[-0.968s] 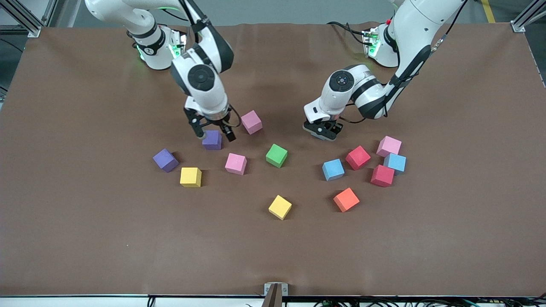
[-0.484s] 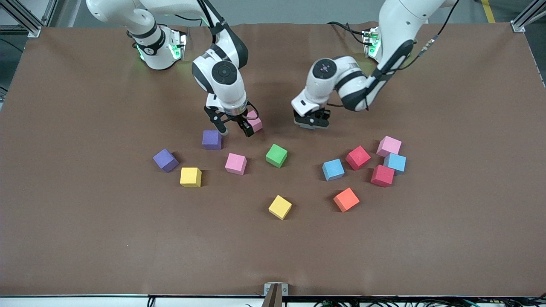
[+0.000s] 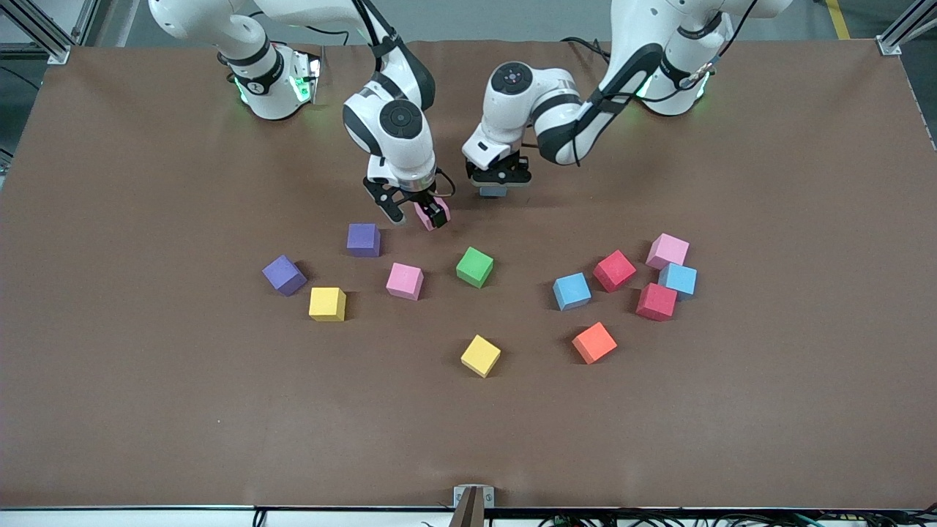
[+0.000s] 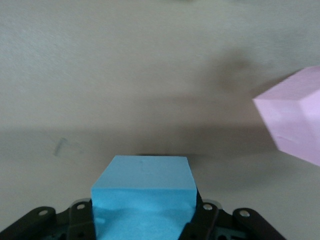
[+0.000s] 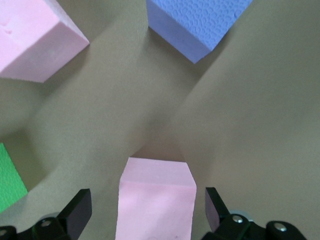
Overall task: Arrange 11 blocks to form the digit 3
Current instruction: 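Carry the blue cube beside the pink cube and release it, then reach the left gripper to the second light blue cube and grasp it, then lift and carry the blue cube toward the placed cubes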
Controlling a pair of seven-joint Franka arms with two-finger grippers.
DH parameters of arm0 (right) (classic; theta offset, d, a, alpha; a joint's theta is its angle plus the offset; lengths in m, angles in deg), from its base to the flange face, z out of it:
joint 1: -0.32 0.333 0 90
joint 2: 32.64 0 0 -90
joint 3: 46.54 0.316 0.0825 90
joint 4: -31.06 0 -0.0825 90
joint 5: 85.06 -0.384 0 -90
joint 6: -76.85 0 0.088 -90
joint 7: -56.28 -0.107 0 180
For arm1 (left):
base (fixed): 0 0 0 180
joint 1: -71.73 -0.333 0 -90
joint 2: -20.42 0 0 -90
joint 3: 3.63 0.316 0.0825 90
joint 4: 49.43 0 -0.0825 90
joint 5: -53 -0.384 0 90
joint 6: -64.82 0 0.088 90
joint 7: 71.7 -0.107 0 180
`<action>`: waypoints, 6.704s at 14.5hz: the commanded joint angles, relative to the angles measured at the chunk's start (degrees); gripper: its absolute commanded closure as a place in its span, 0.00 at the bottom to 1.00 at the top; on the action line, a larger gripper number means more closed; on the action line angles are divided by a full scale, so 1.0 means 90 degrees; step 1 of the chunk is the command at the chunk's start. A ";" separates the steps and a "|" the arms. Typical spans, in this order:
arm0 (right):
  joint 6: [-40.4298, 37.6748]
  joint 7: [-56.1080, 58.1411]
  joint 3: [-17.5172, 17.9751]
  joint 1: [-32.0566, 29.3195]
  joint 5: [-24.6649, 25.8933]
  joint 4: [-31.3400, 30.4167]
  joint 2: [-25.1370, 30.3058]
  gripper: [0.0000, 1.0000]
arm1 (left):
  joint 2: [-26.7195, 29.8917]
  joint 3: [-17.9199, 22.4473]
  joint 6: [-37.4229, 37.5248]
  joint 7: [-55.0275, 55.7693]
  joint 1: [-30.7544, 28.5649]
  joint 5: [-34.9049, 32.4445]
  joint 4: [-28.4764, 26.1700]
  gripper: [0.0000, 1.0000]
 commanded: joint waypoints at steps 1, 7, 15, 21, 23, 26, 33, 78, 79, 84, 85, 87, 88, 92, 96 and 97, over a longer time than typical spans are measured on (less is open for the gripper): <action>0.0056 -0.0014 -0.0053 0.0162 -0.0051 -0.0082 -0.0027 0.00 | -0.0713 0.0021 0.0559 0.0300 0.0349 -0.0067 0.0923 0.60; 0.0377 -0.0014 -0.0053 0.0308 -0.0051 -0.0073 -0.0310 0.07 | -0.1076 0.0050 0.0815 0.0409 0.0614 -0.0135 0.1414 0.59; 0.0339 -0.0024 -0.0063 0.0338 -0.0061 -0.0101 -0.0301 0.98 | -0.1360 0.0089 0.0825 0.0545 0.0614 -0.0184 0.1531 0.56; -0.0041 -0.1186 -0.0102 -0.0248 -0.0061 -0.0423 0.0128 1.00 | -0.1233 0.0089 0.0844 0.0526 0.0604 -0.0203 0.1522 0.00; -0.0071 -0.1196 -0.0102 -0.0414 -0.0061 -0.0744 0.0440 1.00 | -0.1116 0.0060 0.1068 0.0526 0.0604 -0.0203 0.1531 0.00; -0.0062 -0.1332 -0.0112 -0.0570 -0.0061 -0.1253 0.0899 1.00 | -0.0950 0.0021 0.1195 0.0526 0.0604 -0.0203 0.1522 0.00; -0.0013 -0.2523 -0.0092 -0.0220 -0.0061 -0.1567 0.1213 1.00 | 0.0046 -0.0739 0.2582 0.0370 -0.0086 -0.0086 0.1512 0.00; 0.0456 -0.3608 -0.0054 0.0992 -0.0257 -0.0697 0.0021 0.99 | -0.1838 -0.0350 0.2104 -0.1252 -0.3155 -0.0887 0.2771 0.40; 0.0456 -0.3608 -0.0053 0.0992 -0.0257 -0.0688 0.0021 0.99 | -0.1838 -0.0350 0.2104 -0.1251 -0.3146 -0.0877 0.2771 0.45; 0.0466 -0.3608 -0.0063 0.1031 -0.0257 -0.0688 0.0021 0.99 | -0.1780 -0.0370 0.2104 -0.0754 -0.3155 -0.0877 0.2674 0.60; 0.0475 -0.3618 -0.0054 0.1031 -0.0257 -0.0688 0.0021 0.99 | -0.1721 -0.0389 0.2114 -0.0618 -0.3175 -0.0877 0.2596 0.63; 0.0485 -0.3618 -0.0054 0.1031 -0.0257 -0.0668 0.0012 0.99 | -0.1585 -0.0535 0.2124 -0.0102 -0.3175 -0.0877 0.2362 0.65; 0.0485 -0.3618 -0.0053 0.1041 -0.0257 -0.0658 0.0002 0.99 | -0.1545 -0.0671 0.2143 0.0297 -0.3204 -0.0877 0.2274 0.67; 0.0505 -0.3618 -0.0054 0.1070 -0.0257 -0.0629 -0.0037 0.99 | -0.1185 -0.1150 0.2192 0.1724 -0.3243 -0.0877 0.1787 0.70; 0.0515 -0.3608 -0.0063 0.1099 -0.0257 -0.0619 -0.0057 0.99 | -0.1008 -0.1521 0.2299 0.3382 -0.3272 -0.0848 0.1385 0.70; 0.0515 -0.3608 -0.0063 0.1119 -0.0257 -0.0610 -0.0086 0.99 | -0.1008 -0.1619 0.2387 0.3987 -0.3273 -0.0799 0.1365 0.70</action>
